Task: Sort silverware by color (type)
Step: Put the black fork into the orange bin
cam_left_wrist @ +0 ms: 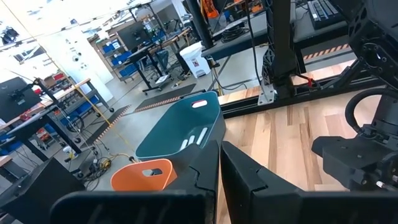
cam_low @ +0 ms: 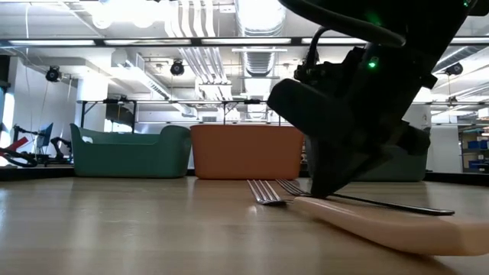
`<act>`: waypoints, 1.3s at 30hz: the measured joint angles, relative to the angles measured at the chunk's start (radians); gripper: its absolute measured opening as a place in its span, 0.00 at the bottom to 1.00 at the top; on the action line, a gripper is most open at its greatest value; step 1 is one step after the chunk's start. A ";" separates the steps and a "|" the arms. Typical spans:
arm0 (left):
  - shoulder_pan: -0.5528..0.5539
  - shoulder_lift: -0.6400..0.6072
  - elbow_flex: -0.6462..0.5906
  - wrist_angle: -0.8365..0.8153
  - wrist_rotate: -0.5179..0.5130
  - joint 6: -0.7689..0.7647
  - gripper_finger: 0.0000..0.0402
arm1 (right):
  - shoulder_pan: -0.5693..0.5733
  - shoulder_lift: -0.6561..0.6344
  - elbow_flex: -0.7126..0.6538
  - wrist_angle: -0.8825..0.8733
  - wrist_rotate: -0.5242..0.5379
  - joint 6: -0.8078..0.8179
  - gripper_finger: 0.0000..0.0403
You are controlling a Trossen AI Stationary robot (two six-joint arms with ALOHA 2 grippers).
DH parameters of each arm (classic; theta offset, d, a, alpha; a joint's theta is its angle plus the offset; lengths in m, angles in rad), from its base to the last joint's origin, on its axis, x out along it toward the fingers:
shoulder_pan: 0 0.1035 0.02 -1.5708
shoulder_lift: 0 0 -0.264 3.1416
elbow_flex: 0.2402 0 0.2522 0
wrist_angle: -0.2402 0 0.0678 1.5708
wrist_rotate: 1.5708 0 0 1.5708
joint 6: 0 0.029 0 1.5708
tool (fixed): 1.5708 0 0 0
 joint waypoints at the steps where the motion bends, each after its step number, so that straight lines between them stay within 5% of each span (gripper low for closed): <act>1: 0.000 0.000 0.000 0.000 0.000 0.000 0.00 | 0.000 -0.001 0.000 0.000 0.002 0.000 0.04; 29: 0.000 0.000 0.000 0.039 0.001 -0.012 0.00 | 0.008 -0.184 -0.005 -0.017 0.138 -0.309 0.03; 39: 0.000 0.000 0.000 0.041 0.002 -0.012 0.00 | 0.003 -0.324 -0.104 0.265 0.246 -0.591 0.03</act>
